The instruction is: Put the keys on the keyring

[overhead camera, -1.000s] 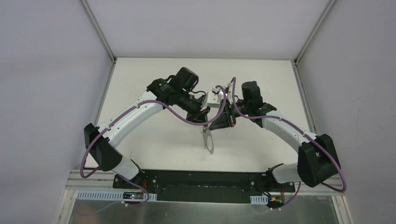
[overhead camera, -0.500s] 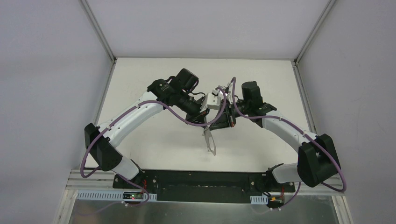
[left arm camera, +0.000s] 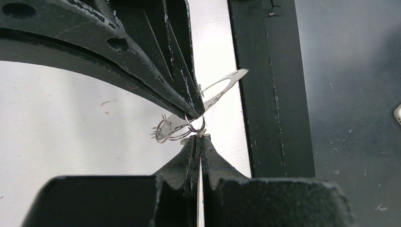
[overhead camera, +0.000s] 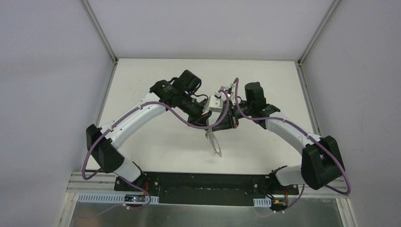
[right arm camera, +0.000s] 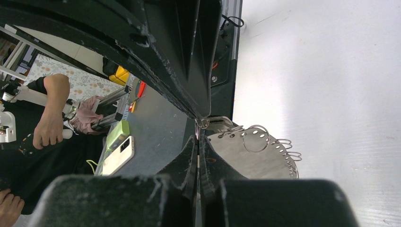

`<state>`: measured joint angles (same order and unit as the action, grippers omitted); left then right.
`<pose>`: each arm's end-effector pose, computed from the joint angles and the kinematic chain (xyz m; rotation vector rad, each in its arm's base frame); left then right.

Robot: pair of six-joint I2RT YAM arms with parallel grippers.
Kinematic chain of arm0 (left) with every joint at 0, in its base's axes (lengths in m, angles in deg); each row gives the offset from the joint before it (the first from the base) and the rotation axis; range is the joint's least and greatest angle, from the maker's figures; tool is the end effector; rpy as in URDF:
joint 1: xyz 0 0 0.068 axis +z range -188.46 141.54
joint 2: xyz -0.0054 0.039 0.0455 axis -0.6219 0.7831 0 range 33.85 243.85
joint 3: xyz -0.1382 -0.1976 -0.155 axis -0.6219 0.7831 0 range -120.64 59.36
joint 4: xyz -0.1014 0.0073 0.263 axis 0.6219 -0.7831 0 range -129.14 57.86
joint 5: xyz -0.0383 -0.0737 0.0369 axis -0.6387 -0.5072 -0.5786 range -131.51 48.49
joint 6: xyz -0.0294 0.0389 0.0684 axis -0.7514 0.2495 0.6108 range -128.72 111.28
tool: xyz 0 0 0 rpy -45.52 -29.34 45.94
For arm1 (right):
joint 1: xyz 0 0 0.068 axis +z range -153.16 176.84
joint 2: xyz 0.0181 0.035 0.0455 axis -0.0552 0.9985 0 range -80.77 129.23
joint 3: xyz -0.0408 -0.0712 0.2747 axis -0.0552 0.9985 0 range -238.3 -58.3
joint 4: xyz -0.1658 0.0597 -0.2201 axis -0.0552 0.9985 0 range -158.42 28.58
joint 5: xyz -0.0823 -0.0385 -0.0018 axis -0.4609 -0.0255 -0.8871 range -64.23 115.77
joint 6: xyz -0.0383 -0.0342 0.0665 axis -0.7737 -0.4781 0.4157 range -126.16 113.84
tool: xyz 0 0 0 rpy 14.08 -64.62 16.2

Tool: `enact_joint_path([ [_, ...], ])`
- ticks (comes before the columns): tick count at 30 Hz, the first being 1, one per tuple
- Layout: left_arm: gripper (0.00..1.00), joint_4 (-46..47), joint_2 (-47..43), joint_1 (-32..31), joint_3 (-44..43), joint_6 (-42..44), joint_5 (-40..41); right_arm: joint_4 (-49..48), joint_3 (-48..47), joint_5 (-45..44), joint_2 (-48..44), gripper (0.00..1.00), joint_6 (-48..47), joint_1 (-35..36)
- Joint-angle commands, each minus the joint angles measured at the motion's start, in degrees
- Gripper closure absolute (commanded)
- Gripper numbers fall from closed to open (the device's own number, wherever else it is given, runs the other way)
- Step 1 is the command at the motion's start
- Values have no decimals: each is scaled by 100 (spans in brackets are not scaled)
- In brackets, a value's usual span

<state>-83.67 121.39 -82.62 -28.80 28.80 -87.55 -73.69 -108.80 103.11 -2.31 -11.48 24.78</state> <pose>0.2163 -0.2840 0.3574 1.7808 1.5251 -1.0313 0.2413 0.2093 0.2794 -1.3595 1.3746 1.5619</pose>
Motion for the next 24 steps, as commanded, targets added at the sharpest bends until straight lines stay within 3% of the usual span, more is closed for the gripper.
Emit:
enact_joint_path([
  [1,100,-267,23,-20,-2,111,-307,-139,-293,-123,-41,100,13,-54],
  [24,99,795,-95,-75,144,-1457,640,-1098,-255,-814,-208,100,1180,-338],
])
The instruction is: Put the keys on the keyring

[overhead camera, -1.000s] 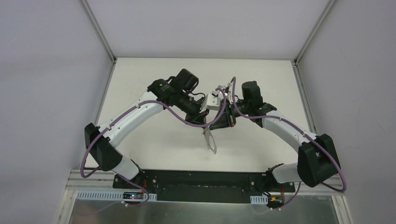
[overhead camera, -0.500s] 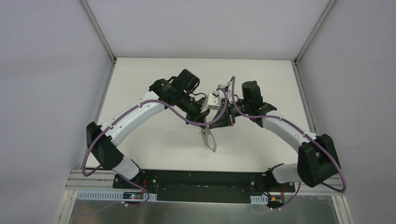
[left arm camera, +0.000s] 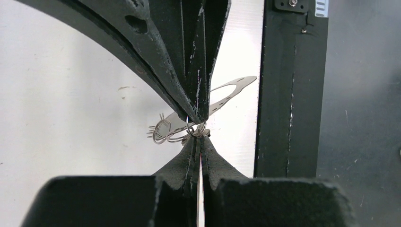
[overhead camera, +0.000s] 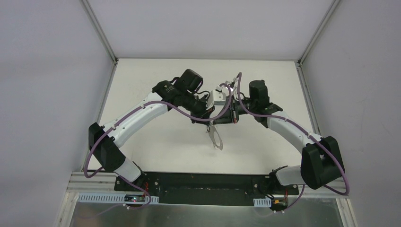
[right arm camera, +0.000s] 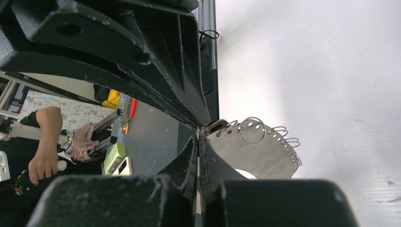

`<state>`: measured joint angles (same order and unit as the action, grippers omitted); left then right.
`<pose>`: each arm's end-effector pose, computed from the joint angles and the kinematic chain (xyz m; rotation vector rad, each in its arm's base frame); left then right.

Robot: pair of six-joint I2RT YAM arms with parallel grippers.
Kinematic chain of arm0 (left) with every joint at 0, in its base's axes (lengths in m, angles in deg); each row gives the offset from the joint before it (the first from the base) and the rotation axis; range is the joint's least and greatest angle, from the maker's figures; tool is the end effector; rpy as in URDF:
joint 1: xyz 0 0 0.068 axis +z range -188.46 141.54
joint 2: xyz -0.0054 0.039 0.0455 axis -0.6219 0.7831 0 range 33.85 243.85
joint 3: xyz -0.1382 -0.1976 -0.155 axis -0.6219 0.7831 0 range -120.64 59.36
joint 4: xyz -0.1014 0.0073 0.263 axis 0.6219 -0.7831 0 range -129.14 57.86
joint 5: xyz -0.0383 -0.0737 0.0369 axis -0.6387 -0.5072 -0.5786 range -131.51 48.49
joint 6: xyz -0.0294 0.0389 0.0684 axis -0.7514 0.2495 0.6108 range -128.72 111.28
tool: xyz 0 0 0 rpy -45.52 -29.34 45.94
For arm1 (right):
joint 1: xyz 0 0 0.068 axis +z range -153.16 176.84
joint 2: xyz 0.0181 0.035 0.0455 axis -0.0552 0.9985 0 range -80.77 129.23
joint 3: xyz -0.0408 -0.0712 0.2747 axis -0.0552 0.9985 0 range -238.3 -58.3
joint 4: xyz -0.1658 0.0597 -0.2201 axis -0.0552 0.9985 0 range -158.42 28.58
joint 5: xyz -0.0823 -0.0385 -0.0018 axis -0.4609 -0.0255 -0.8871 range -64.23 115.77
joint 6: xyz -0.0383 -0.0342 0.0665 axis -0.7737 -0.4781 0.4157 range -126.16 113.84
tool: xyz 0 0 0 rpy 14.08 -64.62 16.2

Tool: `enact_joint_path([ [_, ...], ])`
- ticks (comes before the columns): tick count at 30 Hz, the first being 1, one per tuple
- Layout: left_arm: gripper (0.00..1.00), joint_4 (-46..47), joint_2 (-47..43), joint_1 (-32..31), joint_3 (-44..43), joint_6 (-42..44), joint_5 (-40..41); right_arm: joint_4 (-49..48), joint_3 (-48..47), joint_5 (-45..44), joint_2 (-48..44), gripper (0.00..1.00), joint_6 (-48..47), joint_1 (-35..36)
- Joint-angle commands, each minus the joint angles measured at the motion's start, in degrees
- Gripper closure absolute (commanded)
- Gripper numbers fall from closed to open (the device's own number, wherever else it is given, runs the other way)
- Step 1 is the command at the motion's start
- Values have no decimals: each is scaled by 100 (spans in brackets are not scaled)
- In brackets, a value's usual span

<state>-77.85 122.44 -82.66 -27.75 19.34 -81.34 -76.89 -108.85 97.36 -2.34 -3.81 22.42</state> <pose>0.2324 -0.2918 0.3491 1.6405 1.6860 -0.9638 0.2582 0.2011 0.2822 -1.2089 1.5110 1.5006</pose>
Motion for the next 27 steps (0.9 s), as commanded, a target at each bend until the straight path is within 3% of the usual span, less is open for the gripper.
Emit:
enact_joint_path([
  [1,98,254,-196,-71,25,-593,74,-869,-246,-268,-206,100,510,-121],
  [7,98,446,-246,-55,-3,-904,426,-971,-204,-367,-251,100,609,-168],
  [14,88,450,-211,57,-166,-1130,465,-989,-125,-409,-308,100,508,-241],
  [21,72,619,-245,401,-182,-1577,-147,-1139,-114,-282,-402,100,525,-315],
  [27,66,1119,-307,735,-58,-2130,-666,-1415,-80,-207,-475,100,713,-343],
])
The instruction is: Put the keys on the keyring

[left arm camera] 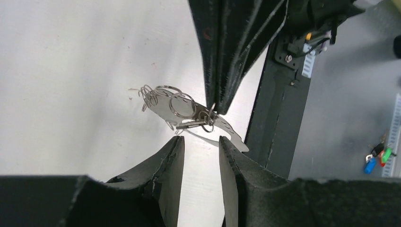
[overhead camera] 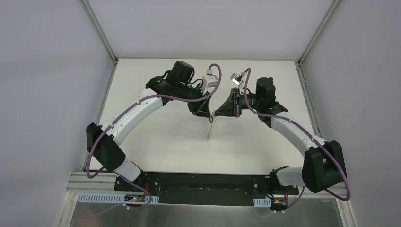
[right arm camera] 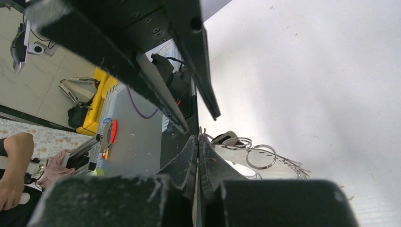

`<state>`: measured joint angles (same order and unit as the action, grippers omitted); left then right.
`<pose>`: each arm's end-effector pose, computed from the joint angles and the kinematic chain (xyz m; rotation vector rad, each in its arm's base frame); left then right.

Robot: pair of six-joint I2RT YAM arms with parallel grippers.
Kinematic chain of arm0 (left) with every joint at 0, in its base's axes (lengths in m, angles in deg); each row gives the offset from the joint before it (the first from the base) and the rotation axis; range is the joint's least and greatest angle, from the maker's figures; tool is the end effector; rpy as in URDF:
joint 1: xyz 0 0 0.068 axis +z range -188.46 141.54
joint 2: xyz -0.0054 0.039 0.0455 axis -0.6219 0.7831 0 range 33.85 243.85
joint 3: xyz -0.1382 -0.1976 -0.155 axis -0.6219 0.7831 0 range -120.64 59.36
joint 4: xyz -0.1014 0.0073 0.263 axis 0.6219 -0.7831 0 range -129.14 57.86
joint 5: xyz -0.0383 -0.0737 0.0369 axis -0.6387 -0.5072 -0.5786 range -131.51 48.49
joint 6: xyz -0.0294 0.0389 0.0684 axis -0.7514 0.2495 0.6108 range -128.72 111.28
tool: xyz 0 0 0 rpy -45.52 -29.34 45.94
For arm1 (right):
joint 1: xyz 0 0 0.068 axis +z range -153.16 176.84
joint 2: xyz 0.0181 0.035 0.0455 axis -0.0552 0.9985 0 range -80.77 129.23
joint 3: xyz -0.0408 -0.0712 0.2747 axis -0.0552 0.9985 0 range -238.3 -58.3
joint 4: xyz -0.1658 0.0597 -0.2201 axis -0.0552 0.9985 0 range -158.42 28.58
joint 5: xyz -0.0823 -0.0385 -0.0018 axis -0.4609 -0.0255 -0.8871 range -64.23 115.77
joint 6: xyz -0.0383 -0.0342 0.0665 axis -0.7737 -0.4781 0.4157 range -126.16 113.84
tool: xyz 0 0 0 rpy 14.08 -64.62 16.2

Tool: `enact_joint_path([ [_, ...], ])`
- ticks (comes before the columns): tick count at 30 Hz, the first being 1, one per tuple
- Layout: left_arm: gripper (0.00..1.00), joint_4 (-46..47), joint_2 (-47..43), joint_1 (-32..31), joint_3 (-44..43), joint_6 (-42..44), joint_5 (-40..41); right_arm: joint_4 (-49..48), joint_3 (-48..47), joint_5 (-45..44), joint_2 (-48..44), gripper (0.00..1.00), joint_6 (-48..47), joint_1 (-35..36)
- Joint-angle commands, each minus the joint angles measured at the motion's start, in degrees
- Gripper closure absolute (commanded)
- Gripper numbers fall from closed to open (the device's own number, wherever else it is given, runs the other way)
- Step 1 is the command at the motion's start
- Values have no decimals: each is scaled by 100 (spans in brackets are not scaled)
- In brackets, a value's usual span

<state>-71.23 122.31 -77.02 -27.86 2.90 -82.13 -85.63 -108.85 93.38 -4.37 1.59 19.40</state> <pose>0.2669 -0.2741 0.3619 1.3023 1.8728 -1.0518 0.2709 0.1863 0.3064 -1.1089 1.4541 1.3806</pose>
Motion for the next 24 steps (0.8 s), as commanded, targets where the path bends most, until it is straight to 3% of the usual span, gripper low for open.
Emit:
enact_joint_path([
  [1,65,516,-295,193,-41,-555,-664,-572,-79,184,-281,100,195,-44],
  [10,63,884,-141,200,18,-958,-1334,-1038,57,221,-350,100,589,-73],
  [16,73,1044,-127,200,168,-1106,-1509,-1197,134,201,-388,100,699,-116],
  [24,79,1131,-98,200,193,-1148,-1530,-1401,198,192,-367,100,861,-130],
])
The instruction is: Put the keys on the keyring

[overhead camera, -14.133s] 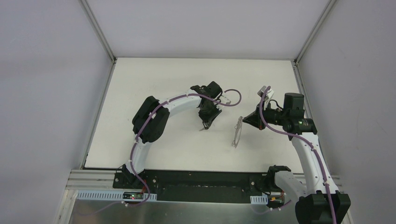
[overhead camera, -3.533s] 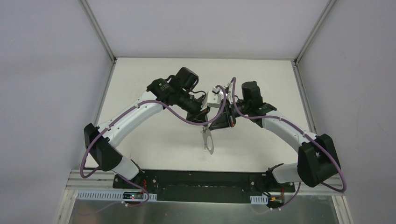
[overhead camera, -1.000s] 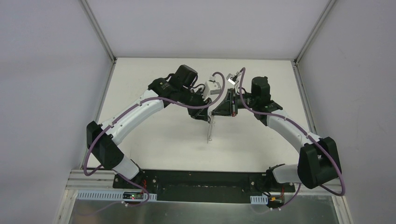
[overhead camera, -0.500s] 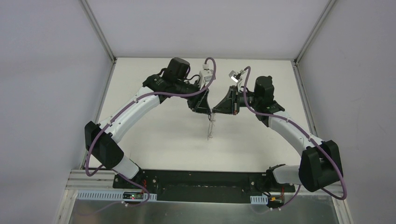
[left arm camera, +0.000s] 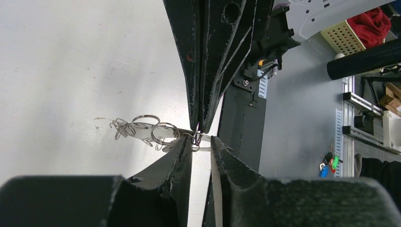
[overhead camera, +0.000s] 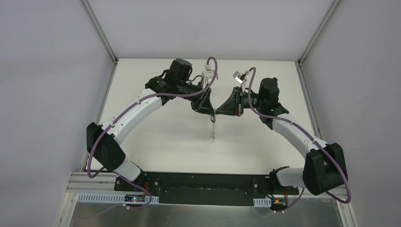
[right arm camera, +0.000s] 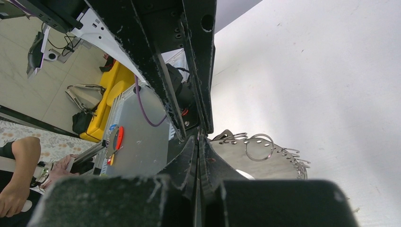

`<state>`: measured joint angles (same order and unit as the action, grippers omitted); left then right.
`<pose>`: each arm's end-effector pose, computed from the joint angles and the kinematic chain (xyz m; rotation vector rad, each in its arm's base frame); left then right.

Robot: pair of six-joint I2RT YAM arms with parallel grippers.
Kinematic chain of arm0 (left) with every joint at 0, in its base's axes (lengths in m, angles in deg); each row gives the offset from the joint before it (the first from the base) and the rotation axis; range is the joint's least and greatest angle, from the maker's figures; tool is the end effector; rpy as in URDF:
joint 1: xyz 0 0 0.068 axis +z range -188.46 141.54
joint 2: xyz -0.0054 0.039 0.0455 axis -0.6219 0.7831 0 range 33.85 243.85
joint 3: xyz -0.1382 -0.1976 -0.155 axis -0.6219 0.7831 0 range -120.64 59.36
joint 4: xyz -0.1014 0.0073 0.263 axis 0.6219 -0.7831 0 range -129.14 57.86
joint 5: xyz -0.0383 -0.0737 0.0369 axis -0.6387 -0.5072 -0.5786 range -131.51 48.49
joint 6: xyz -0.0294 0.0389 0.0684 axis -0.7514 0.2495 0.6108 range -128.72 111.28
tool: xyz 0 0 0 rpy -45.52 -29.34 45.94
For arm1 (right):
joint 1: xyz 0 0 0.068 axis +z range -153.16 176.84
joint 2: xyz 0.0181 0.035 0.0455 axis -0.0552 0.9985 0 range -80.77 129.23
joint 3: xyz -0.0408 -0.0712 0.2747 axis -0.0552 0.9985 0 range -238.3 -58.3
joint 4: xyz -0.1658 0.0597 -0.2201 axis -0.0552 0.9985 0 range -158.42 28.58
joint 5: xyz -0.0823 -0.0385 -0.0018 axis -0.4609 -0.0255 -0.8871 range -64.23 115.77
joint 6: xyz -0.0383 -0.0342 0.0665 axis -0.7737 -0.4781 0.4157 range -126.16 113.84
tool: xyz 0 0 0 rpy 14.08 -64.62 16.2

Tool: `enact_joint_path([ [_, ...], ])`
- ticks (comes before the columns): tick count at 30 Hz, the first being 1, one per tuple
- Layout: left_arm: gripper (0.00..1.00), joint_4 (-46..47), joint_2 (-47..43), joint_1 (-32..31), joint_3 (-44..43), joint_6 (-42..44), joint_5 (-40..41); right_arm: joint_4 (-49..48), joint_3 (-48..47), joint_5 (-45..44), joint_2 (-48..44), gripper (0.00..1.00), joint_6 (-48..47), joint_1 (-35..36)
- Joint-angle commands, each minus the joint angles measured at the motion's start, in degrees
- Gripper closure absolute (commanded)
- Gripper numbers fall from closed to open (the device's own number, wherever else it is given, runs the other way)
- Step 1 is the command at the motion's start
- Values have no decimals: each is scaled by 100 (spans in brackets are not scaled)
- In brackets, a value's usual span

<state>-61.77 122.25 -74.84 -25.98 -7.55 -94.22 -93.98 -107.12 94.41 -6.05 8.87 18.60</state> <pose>0.2725 -0.2735 0.3733 1.2119 1.8016 -1.3363 0.2658 0.1799 0.3188 -1.0778 1.4030 1.4076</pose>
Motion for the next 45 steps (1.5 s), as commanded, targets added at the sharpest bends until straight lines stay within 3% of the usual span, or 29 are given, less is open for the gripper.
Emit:
enact_joint_path([
  [1,80,207,-75,-18,-10,-102,-331,-591,30,89,-188,100,154,-51],
  [10,100,160,104,-18,-156,-99,-458,-623,56,66,-136,100,155,-62],
  [16,100,-362,120,-18,-419,267,-326,-548,152,35,-168,99,-168,-86],
  [21,100,-1619,171,-124,-977,1320,635,991,-136,-70,-260,82,-1521,-85],
  [25,100,-2729,442,-369,-1647,1965,1589,1174,-171,-93,-283,62,-1758,-79],
  [28,100,-3110,626,-492,-1952,2043,1830,1188,-240,-88,-282,58,-1720,-83],
  [37,100,-3069,784,-589,-2165,1505,1466,1194,-352,71,-395,55,-1604,-36],
  [45,100,-2896,1002,-607,-2230,1025,720,1113,-306,125,-337,61,-1558,154],
])
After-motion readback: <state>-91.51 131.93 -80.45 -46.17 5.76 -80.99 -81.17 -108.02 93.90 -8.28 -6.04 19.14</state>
